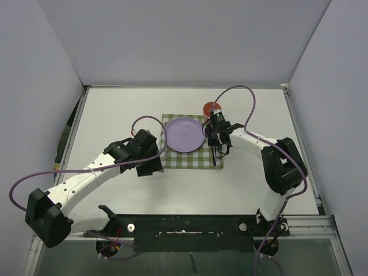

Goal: Set the dinner table for one person
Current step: Adjust the spoon with the napkin.

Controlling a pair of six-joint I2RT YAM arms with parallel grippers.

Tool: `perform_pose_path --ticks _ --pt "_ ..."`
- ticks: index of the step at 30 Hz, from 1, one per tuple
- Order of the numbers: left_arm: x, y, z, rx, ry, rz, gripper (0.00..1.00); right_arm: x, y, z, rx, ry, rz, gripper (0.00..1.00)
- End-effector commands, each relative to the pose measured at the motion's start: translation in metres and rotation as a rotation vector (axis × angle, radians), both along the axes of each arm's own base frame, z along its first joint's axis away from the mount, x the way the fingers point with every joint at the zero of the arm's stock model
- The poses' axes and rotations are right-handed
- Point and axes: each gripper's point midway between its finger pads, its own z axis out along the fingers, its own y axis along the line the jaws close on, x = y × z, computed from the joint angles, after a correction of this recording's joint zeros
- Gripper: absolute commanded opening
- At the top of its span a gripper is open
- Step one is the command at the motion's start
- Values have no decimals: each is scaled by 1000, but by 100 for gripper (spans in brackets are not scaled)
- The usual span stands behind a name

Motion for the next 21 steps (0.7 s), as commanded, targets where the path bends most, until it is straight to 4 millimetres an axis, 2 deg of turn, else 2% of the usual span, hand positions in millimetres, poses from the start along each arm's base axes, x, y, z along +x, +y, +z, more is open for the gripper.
perform_pose_path --ticks 1,6,10,16,21 --pt "4 -4 11 -14 -25 9 48 28 11 18 77 -76 -68 0" --pt "0 1 17 -16 -35 19 48 29 8 10 73 -66 -77 0" --pt "1 2 22 -14 -45 19 48 31 3 10 79 -70 -90 0" --pt "5 -3 26 -20 -50 3 48 37 -12 6 83 -66 -127 0" --pt "7 -7 25 -24 -48 -4 48 38 -14 2 84 -54 -131 0"
